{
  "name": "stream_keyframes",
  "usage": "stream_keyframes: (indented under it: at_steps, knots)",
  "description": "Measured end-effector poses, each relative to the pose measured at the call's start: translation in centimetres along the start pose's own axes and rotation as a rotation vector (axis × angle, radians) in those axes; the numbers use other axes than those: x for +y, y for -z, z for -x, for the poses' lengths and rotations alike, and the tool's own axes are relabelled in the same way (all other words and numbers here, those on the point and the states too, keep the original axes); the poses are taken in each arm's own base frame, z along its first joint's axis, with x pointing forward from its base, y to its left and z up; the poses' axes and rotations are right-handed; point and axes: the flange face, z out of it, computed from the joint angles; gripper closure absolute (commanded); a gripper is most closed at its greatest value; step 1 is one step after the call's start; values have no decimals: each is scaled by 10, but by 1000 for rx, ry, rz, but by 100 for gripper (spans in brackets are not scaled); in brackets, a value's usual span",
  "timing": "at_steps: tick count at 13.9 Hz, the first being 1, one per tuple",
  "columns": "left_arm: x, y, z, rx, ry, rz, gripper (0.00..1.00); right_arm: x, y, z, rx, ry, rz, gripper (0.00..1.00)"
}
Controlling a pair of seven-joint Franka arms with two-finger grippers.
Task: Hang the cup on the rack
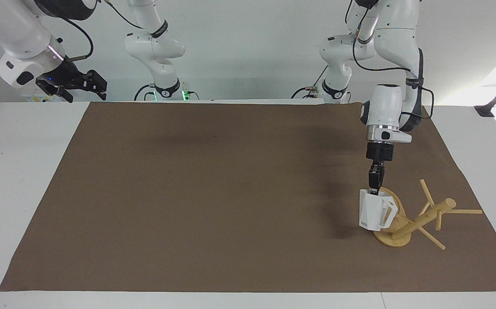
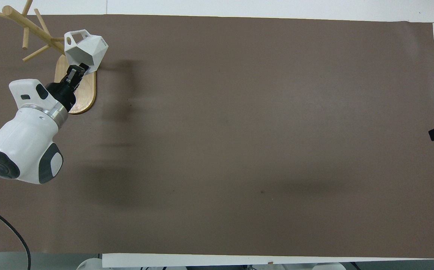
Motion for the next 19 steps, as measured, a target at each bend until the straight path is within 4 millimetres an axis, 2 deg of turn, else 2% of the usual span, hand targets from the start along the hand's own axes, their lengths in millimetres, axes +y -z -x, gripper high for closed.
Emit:
stream_keyframes:
  at_steps: [2, 7, 10, 11, 12, 13, 14, 17, 19]
  knots:
    - [-2, -5, 0, -5, -5, -3, 100, -1, 1, -1, 20, -23, 3, 0]
    - [-12, -9, -15, 10, -2, -16, 100, -1, 0, -2, 25, -25, 8, 0]
    - [-23, -13, -20, 14, 12, -34, 100, 0, -1, -2, 23, -28, 8, 0]
    - [-29, -15, -24, 18, 17, -42, 92, 0, -1, -2, 22, -29, 8, 0]
    - [-33, -15, -28, 21, 22, -49, 72, 0, -1, -2, 21, -29, 7, 0]
    - [-36, -15, -29, 23, 26, -53, 30, 1, -2, -2, 20, -30, 7, 0]
    - [-37, -16, -30, 22, 29, -60, 1, 0, -3, -3, 18, -28, 7, 0]
    - [-38, -23, -33, 0, 32, -136, 0, -3, -3, -3, 17, -22, 8, 0]
    - [-32, -24, -40, -1, 30, -166, 0, -3, -3, -3, 17, -22, 8, 0]
